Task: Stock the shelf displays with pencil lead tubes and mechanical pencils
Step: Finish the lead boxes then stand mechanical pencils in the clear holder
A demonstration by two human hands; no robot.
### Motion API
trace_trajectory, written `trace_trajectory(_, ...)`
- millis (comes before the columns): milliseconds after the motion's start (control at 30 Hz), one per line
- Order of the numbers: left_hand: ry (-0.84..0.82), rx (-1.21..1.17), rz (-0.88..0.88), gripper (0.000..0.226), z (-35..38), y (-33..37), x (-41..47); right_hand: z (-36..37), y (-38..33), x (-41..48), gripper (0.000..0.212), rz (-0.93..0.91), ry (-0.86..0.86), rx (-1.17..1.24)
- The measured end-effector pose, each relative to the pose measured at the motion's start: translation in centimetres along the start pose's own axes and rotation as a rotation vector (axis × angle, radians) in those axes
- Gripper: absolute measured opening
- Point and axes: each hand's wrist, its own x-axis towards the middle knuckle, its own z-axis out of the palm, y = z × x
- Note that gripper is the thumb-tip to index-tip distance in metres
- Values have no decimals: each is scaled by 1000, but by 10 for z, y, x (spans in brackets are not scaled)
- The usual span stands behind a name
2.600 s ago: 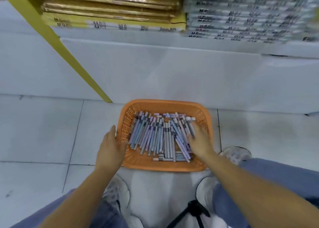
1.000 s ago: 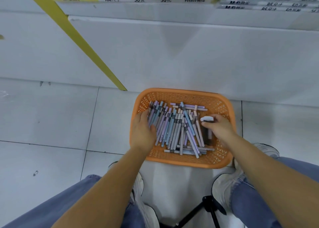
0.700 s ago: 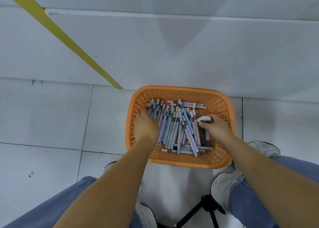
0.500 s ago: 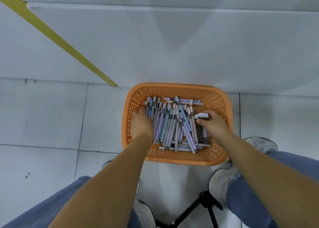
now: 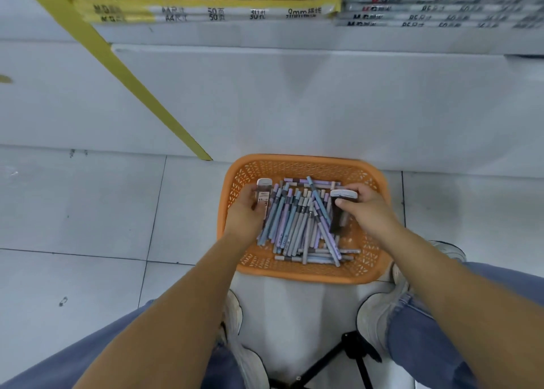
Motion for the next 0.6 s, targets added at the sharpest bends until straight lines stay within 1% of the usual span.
trace_trajectory(100, -90, -167, 55, 27, -13, 25, -17, -7, -36, -16, 20, -133, -2, 0)
trace_trajectory(200, -234, -330, 74, 24, -26, 59, -37, -15, -80, -43, 18, -273, -97, 58)
trace_trajectory(267, -304, -353, 121, 28, -33, 85, -52, -19, -109, -67, 17, -359, -182, 118)
trace_trajectory(367, -417, -357, 206, 39, -43, 123, -83, -27, -147, -106, 18, -482, -257, 190)
trace_trajectory(500, -510, -408, 294, 35, -61, 167, -123, -48, -188, -152, 15, -597, -252, 185)
trace_trajectory(600, -531, -436, 329, 38, -75, 199, -147, -66, -216, -179, 17, -721, -176, 91)
